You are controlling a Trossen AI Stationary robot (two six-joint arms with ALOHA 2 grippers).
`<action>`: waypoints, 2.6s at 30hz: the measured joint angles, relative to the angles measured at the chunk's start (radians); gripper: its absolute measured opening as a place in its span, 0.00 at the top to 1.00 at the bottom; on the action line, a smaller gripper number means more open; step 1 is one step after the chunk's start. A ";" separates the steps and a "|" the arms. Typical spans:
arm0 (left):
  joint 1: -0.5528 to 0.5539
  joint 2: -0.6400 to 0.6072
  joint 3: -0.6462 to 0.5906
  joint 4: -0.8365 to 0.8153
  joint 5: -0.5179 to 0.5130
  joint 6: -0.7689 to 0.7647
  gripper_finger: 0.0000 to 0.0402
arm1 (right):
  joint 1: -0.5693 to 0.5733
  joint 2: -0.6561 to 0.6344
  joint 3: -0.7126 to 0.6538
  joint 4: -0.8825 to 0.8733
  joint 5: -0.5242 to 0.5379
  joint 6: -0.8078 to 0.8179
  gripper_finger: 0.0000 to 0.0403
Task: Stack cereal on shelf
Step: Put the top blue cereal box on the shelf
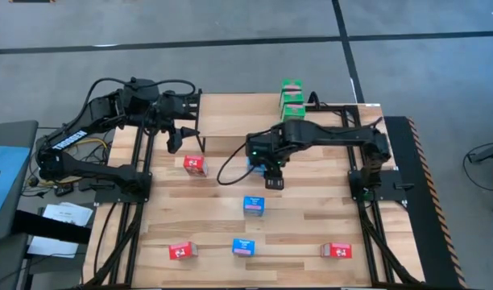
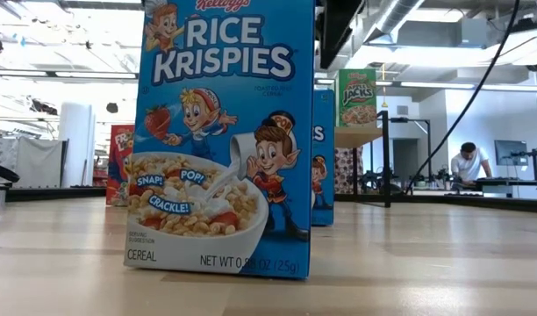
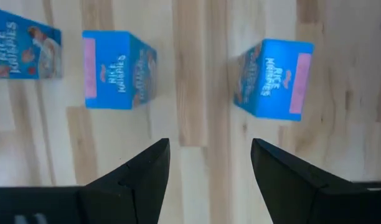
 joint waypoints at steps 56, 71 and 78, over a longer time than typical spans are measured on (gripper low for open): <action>0.000 0.000 0.000 -0.001 0.000 0.065 0.40 | -0.082 0.100 -0.002 0.075 0.087 -0.136 0.38; 0.000 0.000 0.000 -0.001 0.000 0.064 0.40 | -0.089 0.100 -0.002 0.138 0.085 -0.105 0.38; 0.000 0.000 0.000 -0.001 0.000 0.058 0.40 | -0.093 0.107 -0.002 0.148 0.081 -0.108 0.38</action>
